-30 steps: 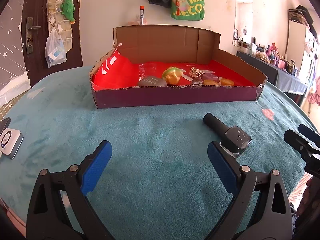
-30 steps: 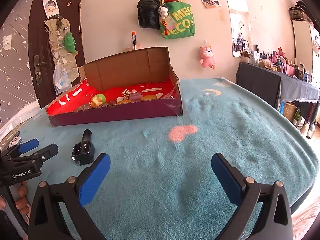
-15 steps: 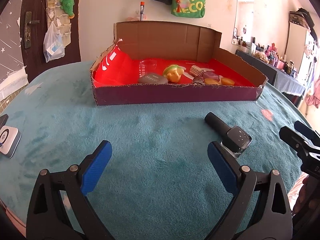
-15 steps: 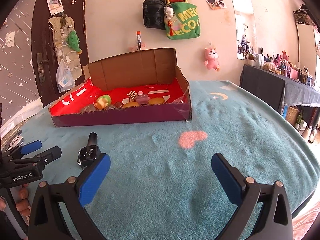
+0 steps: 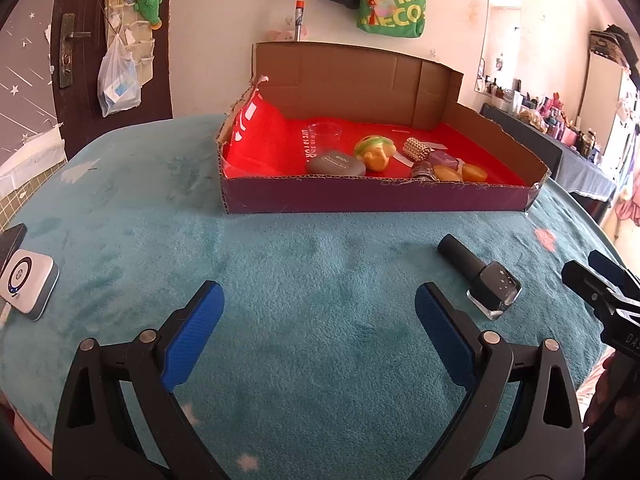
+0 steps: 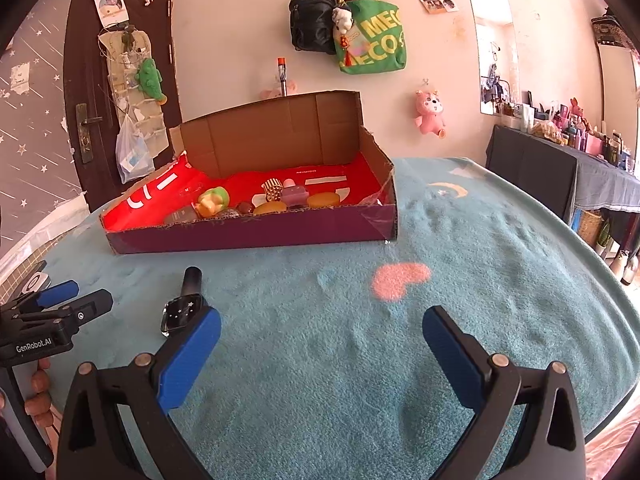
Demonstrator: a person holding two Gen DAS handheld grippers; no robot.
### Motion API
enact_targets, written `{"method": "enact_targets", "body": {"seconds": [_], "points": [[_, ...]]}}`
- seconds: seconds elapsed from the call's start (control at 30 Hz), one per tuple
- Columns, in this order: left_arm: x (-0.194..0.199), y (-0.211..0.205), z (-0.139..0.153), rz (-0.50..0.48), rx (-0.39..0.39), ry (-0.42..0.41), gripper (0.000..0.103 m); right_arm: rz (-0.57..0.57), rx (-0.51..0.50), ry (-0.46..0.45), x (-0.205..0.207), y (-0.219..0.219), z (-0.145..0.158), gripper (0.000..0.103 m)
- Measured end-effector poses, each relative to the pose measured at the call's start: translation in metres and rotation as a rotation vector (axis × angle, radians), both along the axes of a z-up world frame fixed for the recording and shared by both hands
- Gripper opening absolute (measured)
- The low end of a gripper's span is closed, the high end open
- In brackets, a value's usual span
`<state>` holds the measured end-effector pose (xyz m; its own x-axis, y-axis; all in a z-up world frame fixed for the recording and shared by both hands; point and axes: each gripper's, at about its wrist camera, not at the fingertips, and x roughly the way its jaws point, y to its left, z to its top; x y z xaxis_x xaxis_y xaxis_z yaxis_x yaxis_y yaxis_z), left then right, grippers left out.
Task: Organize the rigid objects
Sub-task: 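Move the right tool toward the black nail polish bottle on the table, then close the right tool around the black nail polish bottle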
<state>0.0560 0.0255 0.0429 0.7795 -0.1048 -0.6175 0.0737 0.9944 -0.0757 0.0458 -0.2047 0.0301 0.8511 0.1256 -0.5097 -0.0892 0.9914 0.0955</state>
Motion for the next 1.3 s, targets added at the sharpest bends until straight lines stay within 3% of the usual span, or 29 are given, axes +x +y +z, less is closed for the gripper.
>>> {"method": "enact_targets", "body": {"seconds": [0.63,1.07,1.3], "points": [[0.019,0.013,0.002,0.009,-0.008,0.056,0.098,0.068,0.005,0.043,0.025,0.021,0.006,0.103],[0.036,0.020,0.007,-0.088,-0.001,0.087,0.098,0.108,0.025,0.151,0.044,0.053,-0.005,0.103],[0.046,0.029,0.007,-0.093,-0.016,0.120,0.098,0.142,0.019,0.180,0.050,0.071,-0.007,0.103]]}}
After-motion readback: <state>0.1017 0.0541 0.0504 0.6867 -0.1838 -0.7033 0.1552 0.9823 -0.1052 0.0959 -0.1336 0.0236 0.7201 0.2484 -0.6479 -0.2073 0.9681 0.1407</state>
